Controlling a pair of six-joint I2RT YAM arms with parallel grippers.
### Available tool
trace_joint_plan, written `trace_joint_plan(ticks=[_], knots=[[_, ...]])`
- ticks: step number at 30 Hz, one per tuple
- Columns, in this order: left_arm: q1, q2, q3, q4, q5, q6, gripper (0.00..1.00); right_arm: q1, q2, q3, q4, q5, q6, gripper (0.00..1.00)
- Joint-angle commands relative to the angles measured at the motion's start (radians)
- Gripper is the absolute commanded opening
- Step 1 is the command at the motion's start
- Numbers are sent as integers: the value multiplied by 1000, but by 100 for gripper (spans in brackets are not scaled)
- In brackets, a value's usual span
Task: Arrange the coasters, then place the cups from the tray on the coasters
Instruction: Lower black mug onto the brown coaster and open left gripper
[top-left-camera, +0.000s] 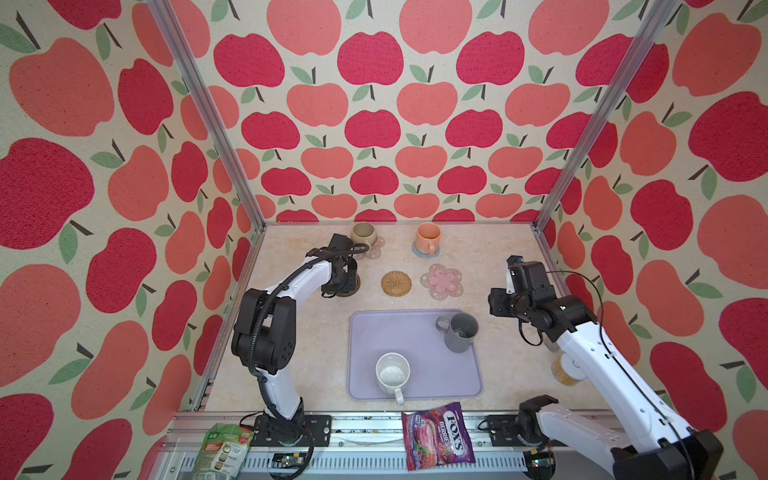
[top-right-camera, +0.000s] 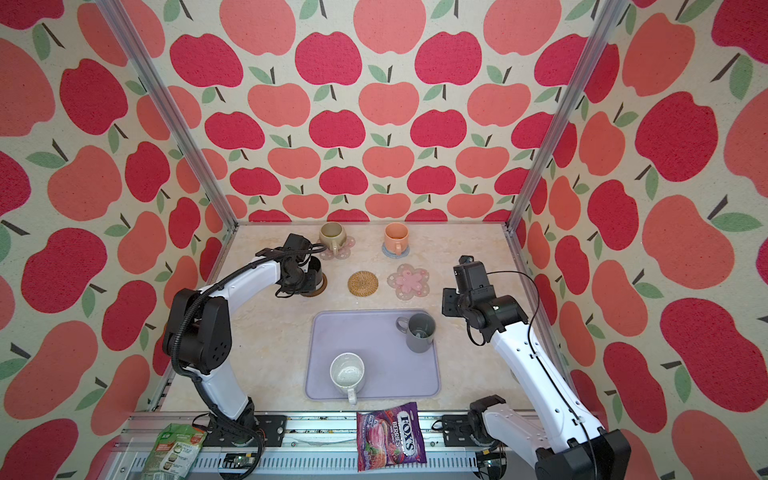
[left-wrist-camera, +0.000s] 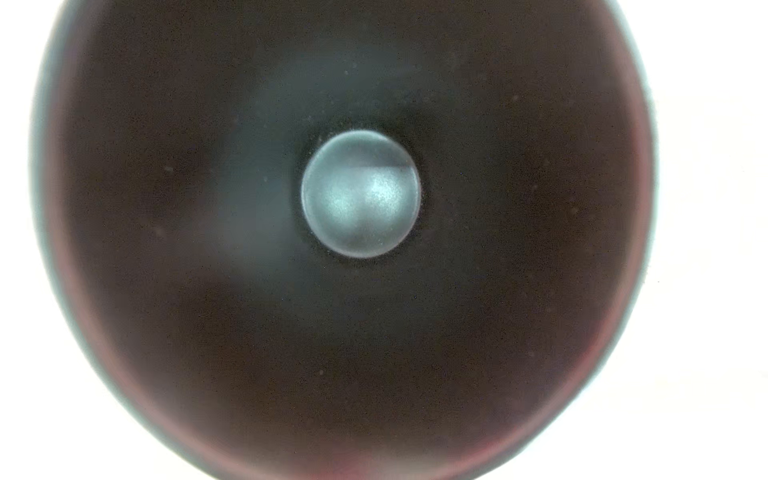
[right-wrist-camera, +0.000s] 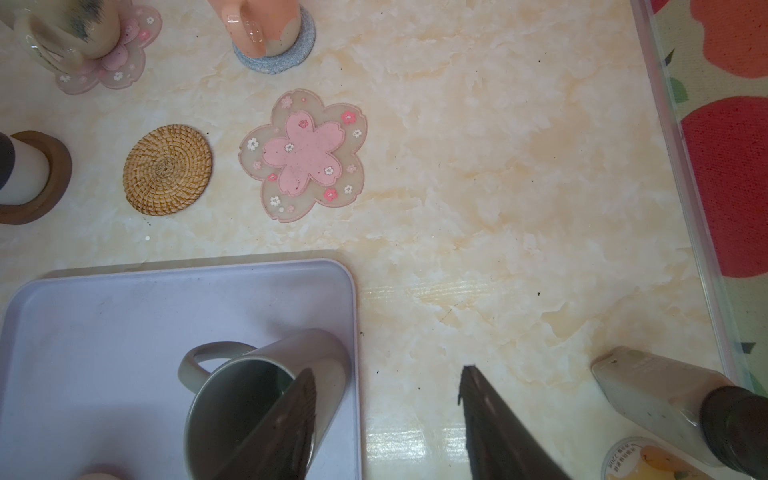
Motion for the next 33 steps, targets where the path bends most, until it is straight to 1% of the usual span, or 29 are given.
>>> trace_joint_plan(ticks=[1, 15, 28, 33], knots=[[9, -13, -23, -17, -27, -22, 7, -3, -20, -15, -23, -10, 19, 58], [22, -14, 10, -29, -20, -14, 7, -3, -19, -3, -30, -9, 31, 59], [36, -28, 0, -26, -13, -8, 6, -4, -13, 0, -27, -18, 42, 58], [38, -24, 7, -39, -9, -1, 8, -3, -12, -4, -26, -20, 48, 58]])
